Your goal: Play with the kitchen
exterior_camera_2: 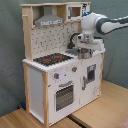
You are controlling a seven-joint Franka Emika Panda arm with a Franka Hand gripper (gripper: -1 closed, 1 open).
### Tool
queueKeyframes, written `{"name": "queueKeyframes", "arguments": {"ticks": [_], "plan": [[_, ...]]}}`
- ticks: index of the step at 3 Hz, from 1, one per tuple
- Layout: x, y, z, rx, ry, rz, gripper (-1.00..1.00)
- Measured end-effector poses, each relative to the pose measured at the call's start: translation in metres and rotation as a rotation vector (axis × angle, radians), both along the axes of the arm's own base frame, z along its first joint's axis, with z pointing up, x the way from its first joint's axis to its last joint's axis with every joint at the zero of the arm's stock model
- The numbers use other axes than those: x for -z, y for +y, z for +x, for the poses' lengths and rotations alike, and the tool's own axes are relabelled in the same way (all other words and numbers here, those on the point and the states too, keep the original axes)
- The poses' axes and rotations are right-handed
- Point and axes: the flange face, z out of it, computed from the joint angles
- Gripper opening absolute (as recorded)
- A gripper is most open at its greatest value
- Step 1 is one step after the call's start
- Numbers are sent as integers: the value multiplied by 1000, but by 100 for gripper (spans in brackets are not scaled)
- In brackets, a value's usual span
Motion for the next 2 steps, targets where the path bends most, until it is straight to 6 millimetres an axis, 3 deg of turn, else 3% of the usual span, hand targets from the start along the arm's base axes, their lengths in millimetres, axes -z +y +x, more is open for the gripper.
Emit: {"name": "queueKeyframes", "arguments": {"ticks": [2], "plan": [[-12, -30, -11, 1, -105, 40, -100]]}}
